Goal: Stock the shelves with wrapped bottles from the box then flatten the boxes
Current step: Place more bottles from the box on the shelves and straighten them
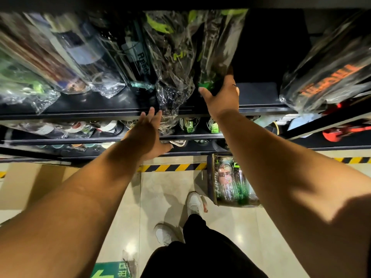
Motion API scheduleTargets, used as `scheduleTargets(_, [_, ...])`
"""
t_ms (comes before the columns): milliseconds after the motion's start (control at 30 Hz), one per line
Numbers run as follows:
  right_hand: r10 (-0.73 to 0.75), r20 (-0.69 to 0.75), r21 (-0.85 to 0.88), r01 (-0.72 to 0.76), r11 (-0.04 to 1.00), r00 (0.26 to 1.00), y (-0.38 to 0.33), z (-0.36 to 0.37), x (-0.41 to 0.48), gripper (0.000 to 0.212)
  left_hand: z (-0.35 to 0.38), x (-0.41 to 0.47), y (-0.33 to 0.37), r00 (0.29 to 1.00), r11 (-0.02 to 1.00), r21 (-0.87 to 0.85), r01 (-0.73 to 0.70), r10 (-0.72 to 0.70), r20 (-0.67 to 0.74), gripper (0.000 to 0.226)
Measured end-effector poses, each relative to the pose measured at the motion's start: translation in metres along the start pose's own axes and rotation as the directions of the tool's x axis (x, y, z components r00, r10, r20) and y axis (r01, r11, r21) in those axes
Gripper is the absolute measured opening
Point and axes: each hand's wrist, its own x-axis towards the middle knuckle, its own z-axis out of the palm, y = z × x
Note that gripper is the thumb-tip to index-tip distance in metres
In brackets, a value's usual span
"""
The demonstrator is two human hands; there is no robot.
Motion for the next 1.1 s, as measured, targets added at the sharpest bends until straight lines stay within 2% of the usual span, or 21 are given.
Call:
scheduleTargets(67, [0.021,0.022,-0.098,-0.019,0.995,1.0,0.006,-0.007,-0.007,0.084,-0.001,-0.003,0.0,1.0,1.0,0.023,0.009,-0.008,-0.01,0.106])
scheduleTargets(133, [0.013,-0.015,-0.296,-0.017,0.955,1.0,0.016,-0.019,-0.029,0.098,0.007,-0.011,-0.002,0.997,1.0,0.01,0.002,-0.001,-0.079,0.101])
scheduleTargets(233, [0.013,0.036,-0.493,0.006,0.87,0.999,0.041,-0.037,-0.086,0.089,0.034,-0.033,-0.006,0.973,0.997,0.033,-0.064,0.07,-0.22,0.091])
scheduleTargets(300, [0.058,0.092,-0.574,0.005,0.819,0.994,0.065,-0.047,-0.13,0.084,0.056,-0.05,-0.001,0.971,0.996,0.055,-0.071,0.082,-0.224,0.088])
scheduleTargets(400, [0.194,0.14,-0.65,-0.058,0.758,0.971,0.102,-0.059,-0.195,0.087,0.092,-0.075,0.008,0.974,0.986,0.131,-0.103,0.127,-0.189,0.084])
scheduleTargets(567, [0.372,0.097,-0.642,-0.228,0.732,0.923,0.144,-0.076,-0.284,0.09,0.142,-0.109,0.031,0.987,0.982,0.125,-0.143,0.15,-0.053,0.083])
scheduleTargets(667, [0.475,0.138,-0.654,-0.28,0.703,0.869,0.162,-0.089,-0.303,0.089,0.164,-0.121,0.053,0.98,0.972,0.134,-0.194,0.197,-0.008,0.084])
scheduleTargets(800, [0.504,0.099,-0.646,-0.33,0.689,0.858,0.189,-0.118,-0.3,0.084,0.182,-0.122,0.093,0.976,0.97,0.11,-0.219,0.215,0.045,0.083])
scheduleTargets(967, [0.526,0.084,-0.641,-0.358,0.679,0.846,0.245,-0.152,-0.27,0.081,0.209,-0.102,0.149,0.974,0.97,0.092,-0.225,0.221,0.045,0.081])
scheduleTargets(1100, [0.558,0.144,-0.664,-0.339,0.667,0.817,0.305,-0.178,-0.229,0.084,0.234,-0.067,0.205,0.981,0.98,0.059,-0.19,0.187,0.054,0.083])
